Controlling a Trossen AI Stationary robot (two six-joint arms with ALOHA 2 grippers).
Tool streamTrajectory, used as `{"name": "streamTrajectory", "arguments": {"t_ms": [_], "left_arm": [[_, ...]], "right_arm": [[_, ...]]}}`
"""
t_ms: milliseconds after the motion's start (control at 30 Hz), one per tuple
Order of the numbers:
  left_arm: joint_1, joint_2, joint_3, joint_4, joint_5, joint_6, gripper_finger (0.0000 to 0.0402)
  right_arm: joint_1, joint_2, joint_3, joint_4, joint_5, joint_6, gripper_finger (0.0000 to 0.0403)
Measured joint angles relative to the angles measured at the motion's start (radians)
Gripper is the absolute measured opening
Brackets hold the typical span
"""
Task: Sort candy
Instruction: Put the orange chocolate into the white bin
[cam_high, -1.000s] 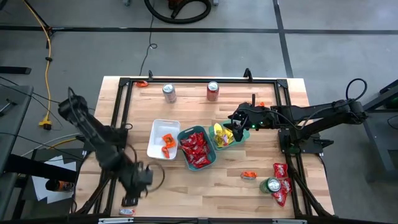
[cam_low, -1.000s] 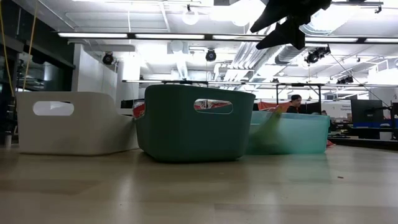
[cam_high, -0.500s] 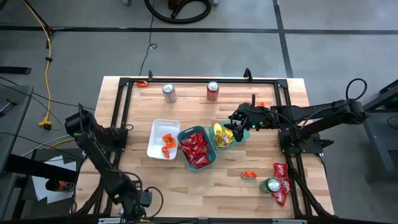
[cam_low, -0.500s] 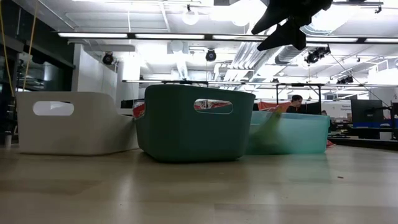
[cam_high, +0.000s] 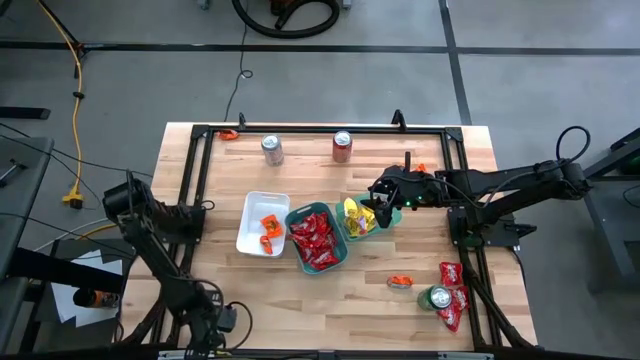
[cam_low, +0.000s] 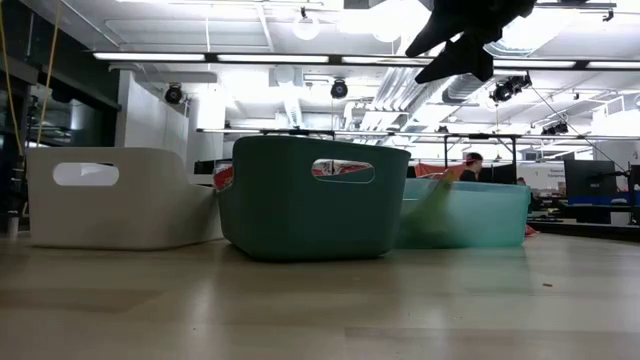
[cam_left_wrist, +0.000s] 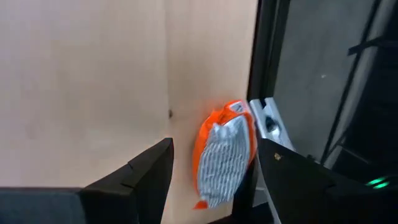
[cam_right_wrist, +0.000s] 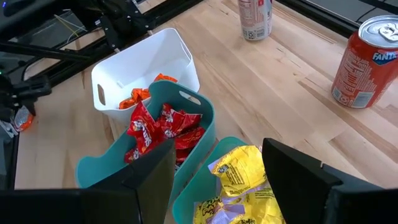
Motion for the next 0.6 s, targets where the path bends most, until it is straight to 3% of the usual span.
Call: {"name": "streamTrajectory", "arguments": {"t_ms": [167, 300, 600], "left_arm": [[0.0, 0.0, -0.036, 0.135, 0.001, -0.037, 0.0222], [0.0, 0.0, -0.053, 0.14, -0.022, -0.044, 0.0203], [-0.001, -0.001, -0.082, 0.164, -0.024, -0.061, 0.007]], "right_arm": [[0.0, 0.0, 0.0, -0.01, 0.0, 0.0, 0.0236], [0.0, 0.0, 0.0, -0.029, 0.008, 0.0, 0.0236], [0.0, 0.0, 0.0, -0.045, 0.013, -0.002, 0.0236]]}}
